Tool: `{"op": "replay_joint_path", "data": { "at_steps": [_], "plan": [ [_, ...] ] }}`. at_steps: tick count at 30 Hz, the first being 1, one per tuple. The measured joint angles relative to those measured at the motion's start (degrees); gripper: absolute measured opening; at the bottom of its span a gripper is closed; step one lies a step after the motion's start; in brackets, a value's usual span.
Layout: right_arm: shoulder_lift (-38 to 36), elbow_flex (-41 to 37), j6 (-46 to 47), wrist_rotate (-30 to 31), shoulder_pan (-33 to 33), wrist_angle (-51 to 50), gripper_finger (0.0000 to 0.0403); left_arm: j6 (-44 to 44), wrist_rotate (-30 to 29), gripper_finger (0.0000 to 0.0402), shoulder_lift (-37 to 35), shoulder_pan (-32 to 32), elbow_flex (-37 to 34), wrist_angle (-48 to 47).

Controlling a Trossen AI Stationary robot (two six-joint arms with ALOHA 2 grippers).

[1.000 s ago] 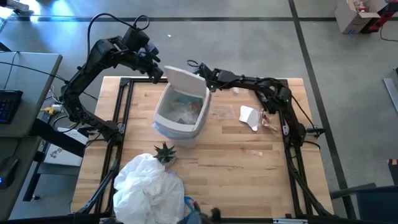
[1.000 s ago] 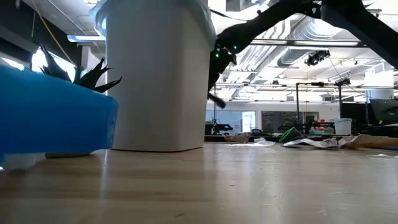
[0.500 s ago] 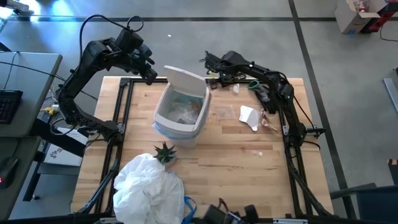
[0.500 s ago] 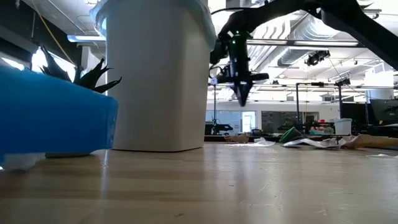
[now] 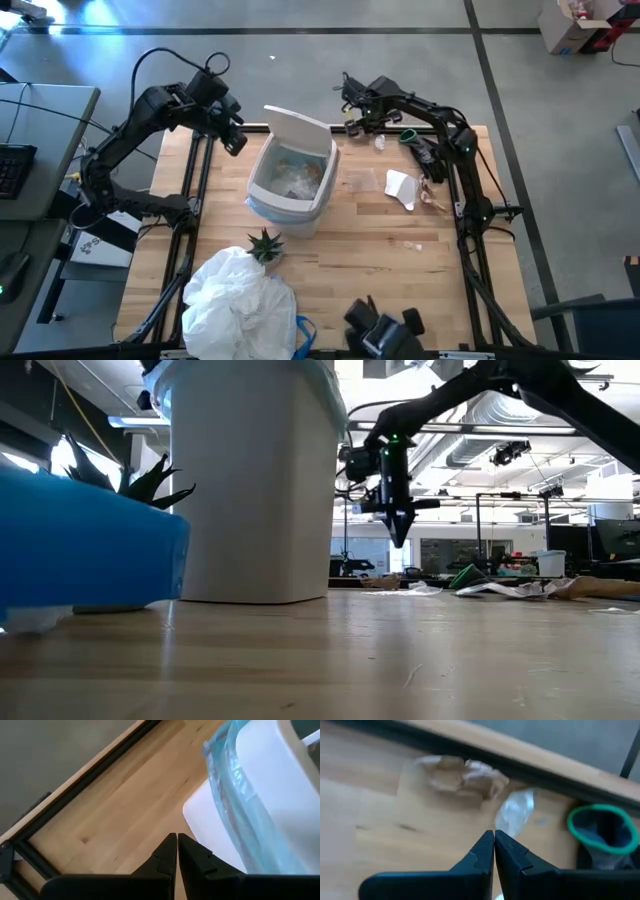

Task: Place trash/remove bag and relplace
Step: Put the brown napkin into the trash bin

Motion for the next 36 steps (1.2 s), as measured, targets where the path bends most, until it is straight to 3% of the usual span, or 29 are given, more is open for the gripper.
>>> {"op": "replay_joint_path", "data": {
  "at_steps": [7,12,18,27,36],
  "plan": [
    [0.0,-0.04,-1.92,-0.97,-4.45,2.73,0.0001,-1.29,3.64,0.0,-0.25,-0.01,-0.75,4.45],
    [1.59,-0.08,-2.01,-8.36,-5.39,6.7,0.0,-1.85,3.76,0.0,-0.25,0.0,-0.75,5.52],
    [3.91,-0.09,-1.2,-10.52,-3.79,13.43,0.0,-1.47,5.39,0.0,-0.25,-0.01,-0.75,4.56],
    [10.45,-0.17,-0.09,-8.88,-1.15,-1.62,0.0,-0.83,6.46,0.0,-0.23,-0.02,-0.75,4.12],
    [6.3,-0.17,1.64,-4.85,5.82,-4.65,0.0,0.94,6.4,0.0,-0.29,0.0,-0.75,5.81]
  ]
}}
